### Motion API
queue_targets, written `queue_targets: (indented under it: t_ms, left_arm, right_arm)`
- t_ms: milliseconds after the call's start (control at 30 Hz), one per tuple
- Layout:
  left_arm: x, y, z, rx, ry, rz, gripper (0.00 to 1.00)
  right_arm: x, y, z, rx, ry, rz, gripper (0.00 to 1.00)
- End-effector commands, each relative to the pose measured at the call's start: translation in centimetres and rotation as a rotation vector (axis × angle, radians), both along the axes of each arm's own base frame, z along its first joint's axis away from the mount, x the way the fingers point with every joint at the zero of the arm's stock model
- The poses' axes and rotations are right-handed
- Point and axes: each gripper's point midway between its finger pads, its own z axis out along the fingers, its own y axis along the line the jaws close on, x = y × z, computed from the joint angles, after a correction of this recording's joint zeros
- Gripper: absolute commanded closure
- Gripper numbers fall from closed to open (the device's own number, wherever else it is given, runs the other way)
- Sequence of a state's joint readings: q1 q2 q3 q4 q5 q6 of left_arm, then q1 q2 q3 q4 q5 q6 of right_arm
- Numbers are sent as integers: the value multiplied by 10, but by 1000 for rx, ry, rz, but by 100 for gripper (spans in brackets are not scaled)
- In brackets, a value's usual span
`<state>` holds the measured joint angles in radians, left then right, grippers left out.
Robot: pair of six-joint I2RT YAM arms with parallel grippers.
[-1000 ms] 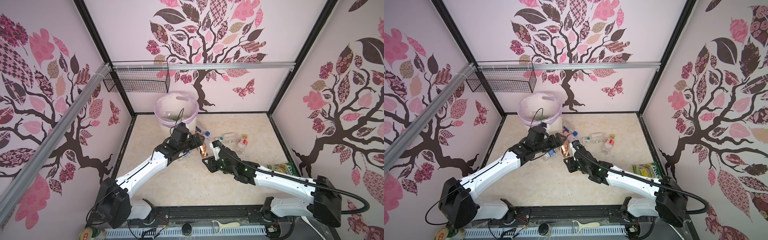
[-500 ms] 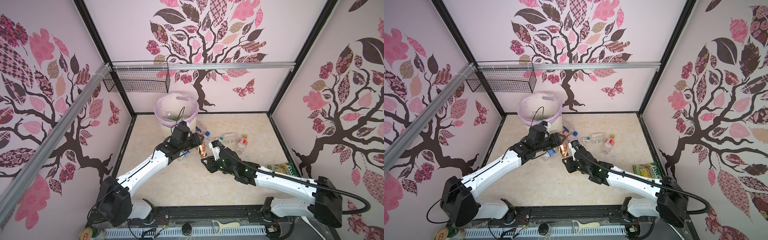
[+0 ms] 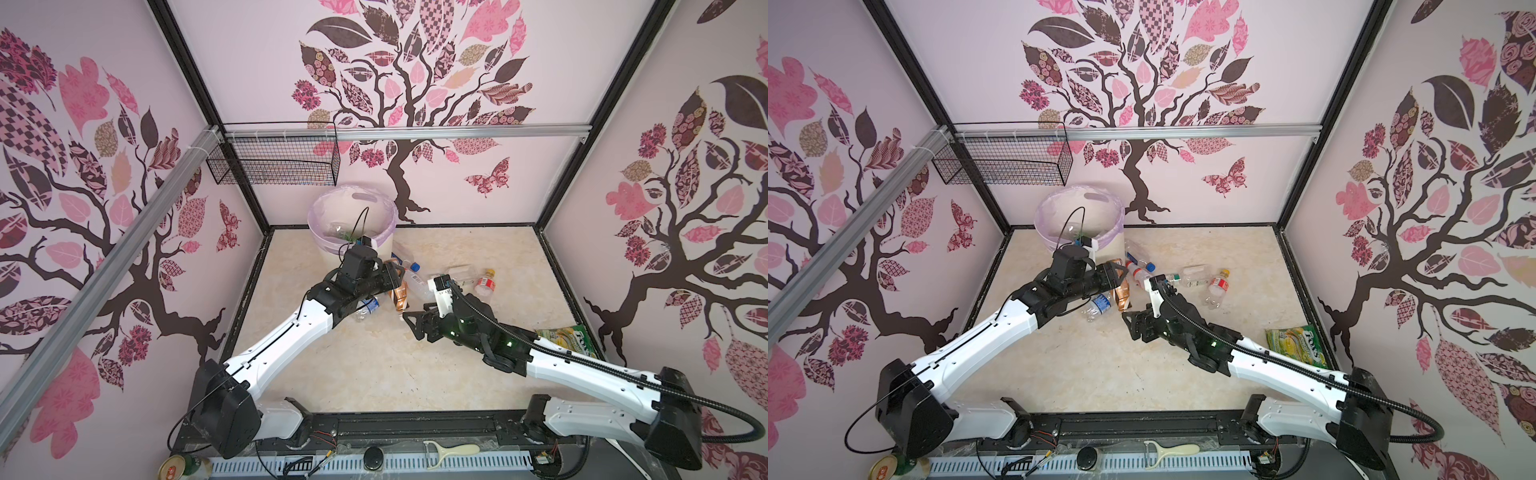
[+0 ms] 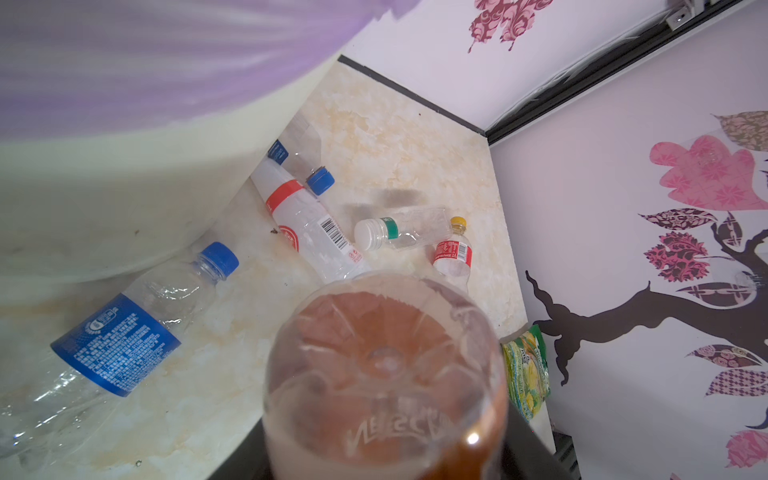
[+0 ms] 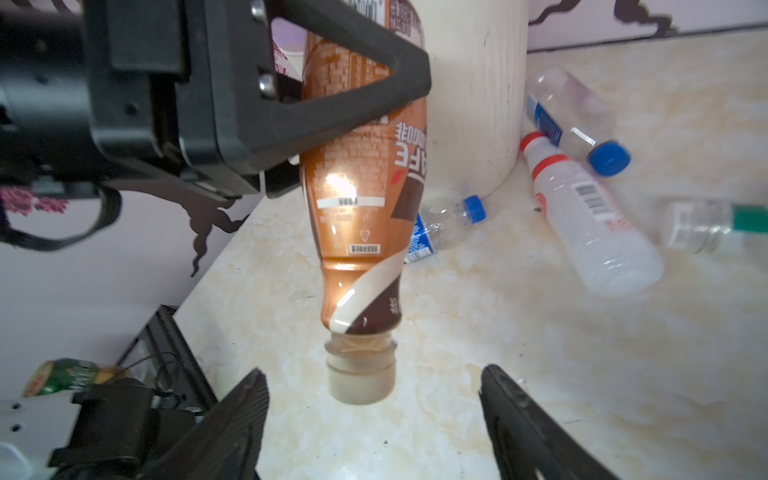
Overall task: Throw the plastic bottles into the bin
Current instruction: 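Open right gripper and raise the Nescafe bottle with left gripper over bin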
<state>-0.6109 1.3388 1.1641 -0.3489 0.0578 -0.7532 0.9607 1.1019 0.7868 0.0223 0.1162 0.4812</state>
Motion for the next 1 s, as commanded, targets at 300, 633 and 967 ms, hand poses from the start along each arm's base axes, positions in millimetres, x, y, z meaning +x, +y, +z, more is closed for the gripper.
queue_targets:
  t_ms: [300,633,967]
  left_arm:
    - [10,27,140,152,-355,26,44]
    - [29,66,275,378,-741,183,43]
    - [11,130,391,422,-1094,449,41]
  right_arm:
    - [14,-15,112,-4,-268,-63,0]
    - [21,-8,198,52,-435,-66,0]
    - [25,-1,184,24,-415,-57,0]
